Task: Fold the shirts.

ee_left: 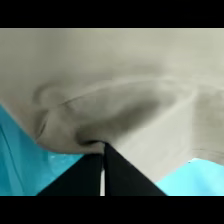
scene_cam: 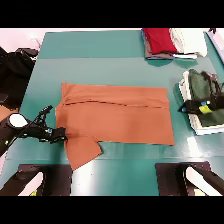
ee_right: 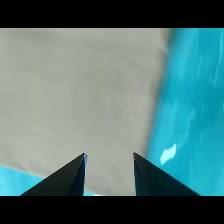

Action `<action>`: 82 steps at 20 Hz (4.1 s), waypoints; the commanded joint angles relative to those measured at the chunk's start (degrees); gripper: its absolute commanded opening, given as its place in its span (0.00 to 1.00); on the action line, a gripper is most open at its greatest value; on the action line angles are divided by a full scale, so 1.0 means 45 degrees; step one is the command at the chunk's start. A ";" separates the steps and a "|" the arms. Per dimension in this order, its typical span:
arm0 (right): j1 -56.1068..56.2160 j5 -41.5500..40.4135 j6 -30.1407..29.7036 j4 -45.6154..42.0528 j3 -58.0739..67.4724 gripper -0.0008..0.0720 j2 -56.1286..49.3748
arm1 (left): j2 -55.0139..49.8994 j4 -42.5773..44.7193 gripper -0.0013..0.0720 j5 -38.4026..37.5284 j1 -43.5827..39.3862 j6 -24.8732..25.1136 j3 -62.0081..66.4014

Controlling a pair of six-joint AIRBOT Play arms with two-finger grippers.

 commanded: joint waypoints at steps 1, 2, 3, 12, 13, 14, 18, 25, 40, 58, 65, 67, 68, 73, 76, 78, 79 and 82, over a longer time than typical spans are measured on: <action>-0.2113 0.0729 -0.0112 -0.0986 -0.2297 0.70 0.0189 | 0.0019 0.0005 0.05 -0.0194 0.0005 0.0287 0.0423; -0.2710 0.0743 -0.0112 -0.0835 -0.3143 0.71 0.0034 | 0.0019 0.0005 0.05 -0.0044 0.0005 0.0359 0.0423; -0.3021 0.0695 -0.0112 -0.0816 -0.3847 0.71 -0.0194 | 0.0019 0.0000 0.05 0.0092 0.0005 0.0418 0.0423; 0.0369 -0.1413 -0.0126 0.1447 -0.5134 0.20 -0.1282 | 0.0019 0.0146 0.05 -0.0374 0.0005 0.0602 0.0996; 0.0704 -0.1452 -0.0126 0.1394 -0.4945 0.08 -0.1015 | 0.0053 0.0223 0.05 -0.0602 0.0005 0.0597 0.1379; 0.0952 -0.1399 -0.0126 0.1379 -0.4668 0.07 -0.0593 | 0.0340 0.0340 0.05 -0.0748 0.0005 0.0593 0.1685; 0.1137 0.0151 -0.0087 0.0015 -0.3653 0.03 0.1452 | 0.2637 0.1088 0.05 -0.2691 0.0005 -0.0180 0.1812; 0.1112 0.1331 0.0340 -0.1617 -0.2569 0.03 0.3463 | 0.4051 0.1064 0.05 -0.3541 0.0005 -0.0602 0.1991; 0.2550 -0.0597 0.0374 -0.0816 0.5649 0.03 -0.6470 | -0.5790 0.0942 0.05 0.3502 0.0010 0.0845 0.7315; -0.0947 -0.0364 -0.0991 0.3167 0.3954 0.63 -0.8340 | -0.6217 0.0194 0.05 0.2691 -0.1831 0.0539 0.8578; 0.0525 -0.1977 -0.1841 0.4677 0.3487 0.32 -0.8986 | -0.7169 -0.0413 0.05 0.4954 -0.4809 -0.0214 0.8592; 0.0665 -0.2040 -0.2404 0.4794 0.3487 0.03 -0.8495 | -0.7669 -0.0797 0.05 0.5552 -0.5319 -0.0180 0.8597; 0.0661 -0.2030 -0.2521 0.4930 0.3487 0.03 -0.8063 | -0.7941 -0.0957 0.05 0.5867 -0.5532 -0.0175 0.8636; 0.0903 -0.0811 -0.2492 0.5843 0.4988 0.03 -0.5795 | -1.0268 -0.1447 0.05 0.6067 -0.6717 -0.0170 1.0807; 0.1991 -0.0452 -0.1812 0.5829 0.6577 0.03 -0.5037 | -1.1672 -0.1491 0.05 0.6033 -0.7354 -0.0175 1.2050; 0.2807 -0.0384 -0.1370 0.5824 0.7456 0.03 -0.4828 | -1.2371 -0.1855 0.05 0.5950 -0.7694 -0.0180 1.2667; 0.3215 -0.0393 -0.1171 0.5824 0.7815 0.03 -0.4794 | -1.2628 -0.1962 0.05 0.5892 -0.7815 -0.0180 1.2891; 0.4396 -0.0398 -0.0850 0.5814 0.8718 0.03 -0.4799 | -1.3002 -0.1977 0.05 0.5644 -0.8155 -0.0165 1.3143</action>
